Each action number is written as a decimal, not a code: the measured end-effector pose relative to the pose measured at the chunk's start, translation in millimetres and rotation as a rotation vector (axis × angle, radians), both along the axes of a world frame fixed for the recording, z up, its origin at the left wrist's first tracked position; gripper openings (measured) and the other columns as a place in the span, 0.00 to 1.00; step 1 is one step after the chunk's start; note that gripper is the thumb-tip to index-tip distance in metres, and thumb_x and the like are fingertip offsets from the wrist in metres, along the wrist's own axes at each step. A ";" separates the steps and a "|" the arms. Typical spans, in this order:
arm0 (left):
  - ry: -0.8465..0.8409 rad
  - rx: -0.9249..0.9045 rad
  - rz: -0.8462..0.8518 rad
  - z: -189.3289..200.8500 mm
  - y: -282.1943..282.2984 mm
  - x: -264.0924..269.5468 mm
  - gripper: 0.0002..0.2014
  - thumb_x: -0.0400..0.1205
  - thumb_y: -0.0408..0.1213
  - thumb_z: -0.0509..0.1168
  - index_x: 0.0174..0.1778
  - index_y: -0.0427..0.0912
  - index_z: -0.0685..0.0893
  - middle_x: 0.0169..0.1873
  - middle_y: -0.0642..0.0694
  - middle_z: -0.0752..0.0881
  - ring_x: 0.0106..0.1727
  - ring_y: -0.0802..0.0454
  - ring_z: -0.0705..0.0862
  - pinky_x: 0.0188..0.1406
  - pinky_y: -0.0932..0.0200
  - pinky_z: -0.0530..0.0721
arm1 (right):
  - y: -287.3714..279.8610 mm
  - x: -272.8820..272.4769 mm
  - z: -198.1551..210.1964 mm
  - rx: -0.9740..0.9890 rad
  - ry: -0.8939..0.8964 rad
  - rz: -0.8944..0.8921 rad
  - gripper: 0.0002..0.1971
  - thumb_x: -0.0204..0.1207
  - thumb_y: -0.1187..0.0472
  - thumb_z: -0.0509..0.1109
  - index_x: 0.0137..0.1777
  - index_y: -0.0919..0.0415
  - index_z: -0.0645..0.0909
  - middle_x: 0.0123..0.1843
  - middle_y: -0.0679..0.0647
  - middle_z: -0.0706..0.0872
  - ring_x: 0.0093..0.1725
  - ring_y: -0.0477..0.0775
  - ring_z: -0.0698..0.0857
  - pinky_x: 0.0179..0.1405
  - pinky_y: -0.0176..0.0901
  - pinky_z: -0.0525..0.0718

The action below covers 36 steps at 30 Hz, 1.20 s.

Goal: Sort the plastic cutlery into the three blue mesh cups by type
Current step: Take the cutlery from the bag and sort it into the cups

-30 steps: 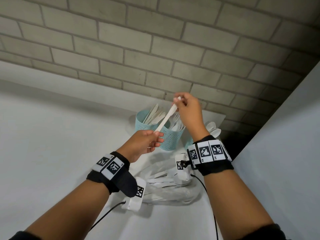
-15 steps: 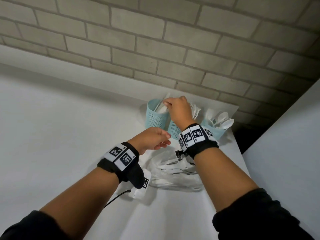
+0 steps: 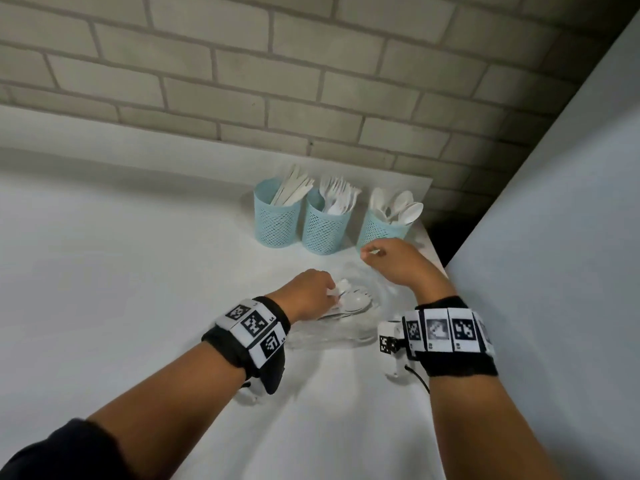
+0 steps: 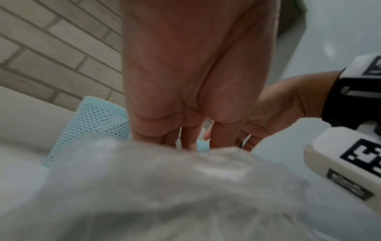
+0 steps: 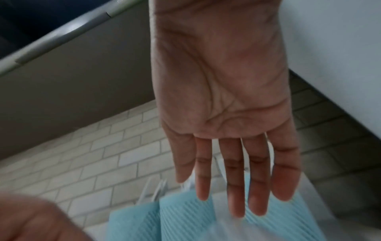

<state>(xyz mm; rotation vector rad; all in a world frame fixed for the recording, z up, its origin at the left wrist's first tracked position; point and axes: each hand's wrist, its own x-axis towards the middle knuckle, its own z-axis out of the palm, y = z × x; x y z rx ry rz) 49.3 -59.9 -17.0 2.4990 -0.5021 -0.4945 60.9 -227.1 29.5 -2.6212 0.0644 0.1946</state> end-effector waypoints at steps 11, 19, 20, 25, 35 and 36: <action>0.121 0.354 -0.039 -16.6 -25.7 16.1 0.35 0.80 0.63 0.56 0.75 0.39 0.66 0.72 0.37 0.69 0.73 0.36 0.67 0.70 0.46 0.68 | -4.0 -19.5 -48.6 0.079 0.118 -0.134 0.19 0.84 0.52 0.55 0.59 0.66 0.79 0.63 0.63 0.82 0.63 0.62 0.79 0.52 0.42 0.70; 0.241 0.304 -0.172 -3.8 -14.3 24.2 0.40 0.71 0.66 0.66 0.70 0.40 0.72 0.66 0.47 0.79 0.64 0.46 0.79 0.67 0.50 0.75 | -7.3 -14.9 -59.1 0.068 0.075 -0.162 0.17 0.84 0.59 0.54 0.54 0.69 0.82 0.59 0.65 0.85 0.59 0.63 0.81 0.52 0.42 0.73; 0.251 0.303 -0.182 -2.5 -13.0 24.9 0.37 0.71 0.65 0.67 0.66 0.39 0.76 0.62 0.47 0.82 0.61 0.46 0.81 0.64 0.52 0.77 | -8.1 -15.5 -60.8 0.081 0.066 -0.178 0.17 0.84 0.60 0.54 0.55 0.70 0.82 0.60 0.65 0.85 0.60 0.63 0.81 0.55 0.42 0.74; 0.259 0.365 -0.171 -6.5 -17.4 26.5 0.29 0.70 0.67 0.67 0.42 0.39 0.80 0.39 0.47 0.83 0.41 0.48 0.80 0.48 0.56 0.77 | -8.9 -15.3 -69.1 0.182 0.028 -0.235 0.17 0.84 0.63 0.53 0.58 0.72 0.80 0.62 0.66 0.83 0.62 0.64 0.80 0.59 0.46 0.74; 0.215 0.183 -0.067 -1.6 -16.6 27.6 0.36 0.61 0.59 0.78 0.58 0.40 0.78 0.52 0.47 0.86 0.54 0.48 0.85 0.62 0.49 0.82 | -4.2 -5.6 -73.0 0.454 -0.155 -0.313 0.12 0.84 0.64 0.53 0.53 0.69 0.78 0.52 0.63 0.83 0.49 0.57 0.76 0.35 0.37 0.60; 0.219 0.176 -0.061 1.0 -16.6 27.5 0.35 0.63 0.57 0.78 0.59 0.40 0.77 0.52 0.48 0.86 0.54 0.49 0.84 0.61 0.52 0.81 | -3.9 -4.6 -72.6 0.475 -0.158 -0.304 0.12 0.84 0.64 0.53 0.52 0.68 0.77 0.50 0.61 0.81 0.47 0.55 0.75 0.34 0.38 0.60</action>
